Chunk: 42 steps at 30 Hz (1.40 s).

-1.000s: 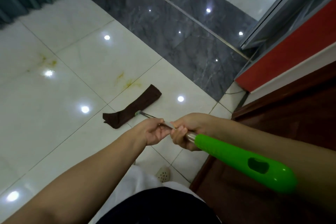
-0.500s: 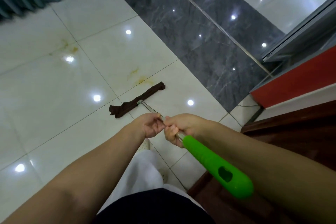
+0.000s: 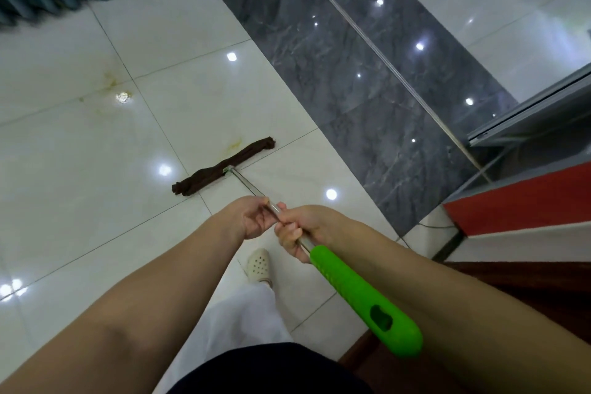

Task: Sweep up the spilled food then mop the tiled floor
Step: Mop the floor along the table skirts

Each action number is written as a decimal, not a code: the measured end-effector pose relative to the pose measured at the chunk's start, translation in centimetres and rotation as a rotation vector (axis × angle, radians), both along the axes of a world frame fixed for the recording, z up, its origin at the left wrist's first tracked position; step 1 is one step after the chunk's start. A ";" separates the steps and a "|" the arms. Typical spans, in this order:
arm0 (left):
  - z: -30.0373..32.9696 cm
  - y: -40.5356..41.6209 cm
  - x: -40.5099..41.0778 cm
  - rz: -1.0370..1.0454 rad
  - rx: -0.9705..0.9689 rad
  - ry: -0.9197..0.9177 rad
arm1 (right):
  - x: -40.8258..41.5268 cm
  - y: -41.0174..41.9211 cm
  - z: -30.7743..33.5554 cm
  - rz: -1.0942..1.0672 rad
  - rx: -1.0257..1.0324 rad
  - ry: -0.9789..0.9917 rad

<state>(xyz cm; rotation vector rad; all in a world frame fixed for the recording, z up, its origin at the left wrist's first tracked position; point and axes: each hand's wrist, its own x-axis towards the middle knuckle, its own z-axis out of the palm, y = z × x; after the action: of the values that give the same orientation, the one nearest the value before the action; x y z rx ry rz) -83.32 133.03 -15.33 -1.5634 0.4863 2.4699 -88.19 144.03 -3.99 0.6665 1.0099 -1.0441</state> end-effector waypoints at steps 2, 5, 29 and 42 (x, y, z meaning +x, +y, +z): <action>0.0 -2.2 -2.2 0.035 -0.001 0.005 | -2.3 -2.4 0.3 0.057 -0.004 0.018; 0.2 -5.4 -5.1 0.043 -0.015 -0.009 | -5.3 -5.9 0.5 0.072 0.039 0.055; 0.1 -15.4 -12.0 0.323 0.040 0.014 | -13.7 -18.2 -1.3 0.304 0.101 0.227; -0.2 -6.6 -16.5 0.668 0.037 -0.006 | -20.9 -11.9 -1.3 0.662 0.072 0.258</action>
<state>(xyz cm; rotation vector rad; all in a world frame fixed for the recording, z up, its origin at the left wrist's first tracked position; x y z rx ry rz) -99.86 126.44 -15.50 -1.9585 -0.1183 2.8981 -109.08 132.16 -5.34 0.2162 1.3743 -0.5150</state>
